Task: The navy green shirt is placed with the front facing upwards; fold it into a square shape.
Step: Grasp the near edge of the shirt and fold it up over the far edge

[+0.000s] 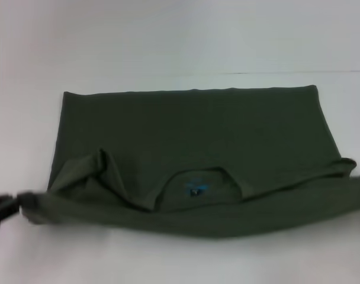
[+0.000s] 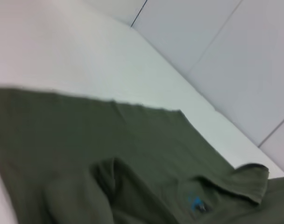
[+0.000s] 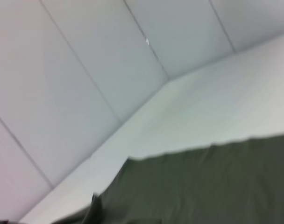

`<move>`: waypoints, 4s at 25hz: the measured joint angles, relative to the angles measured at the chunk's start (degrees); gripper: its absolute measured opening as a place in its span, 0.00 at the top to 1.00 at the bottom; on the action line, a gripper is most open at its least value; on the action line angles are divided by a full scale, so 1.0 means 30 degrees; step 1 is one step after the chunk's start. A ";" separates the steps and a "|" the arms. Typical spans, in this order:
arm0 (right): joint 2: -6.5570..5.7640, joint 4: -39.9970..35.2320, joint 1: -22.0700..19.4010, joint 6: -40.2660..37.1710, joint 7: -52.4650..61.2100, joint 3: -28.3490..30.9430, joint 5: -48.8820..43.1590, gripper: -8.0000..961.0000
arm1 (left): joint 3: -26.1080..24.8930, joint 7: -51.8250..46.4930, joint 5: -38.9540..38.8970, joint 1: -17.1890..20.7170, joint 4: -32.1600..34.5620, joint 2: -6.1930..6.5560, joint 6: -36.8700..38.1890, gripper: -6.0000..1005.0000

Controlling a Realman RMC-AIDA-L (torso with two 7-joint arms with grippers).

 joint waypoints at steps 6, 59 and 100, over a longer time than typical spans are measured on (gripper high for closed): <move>-0.0041 0.0253 0.2678 0.2385 0.0325 0.0894 0.0010 0.97 | -0.0037 -0.0793 -0.0407 -0.3034 -0.1496 0.0911 -0.4156 0.99; 0.2123 0.4331 1.0482 2.1828 -0.6502 -0.0746 0.2035 0.78 | 0.7246 -0.0712 -0.1522 -0.8718 -0.6937 -0.0098 -2.6843 0.84; -0.0923 0.3022 0.9348 1.5716 1.5658 -0.7800 -0.2953 0.19 | 0.9890 -0.0511 -0.1729 -0.4930 -0.2899 -0.1169 -1.8602 0.20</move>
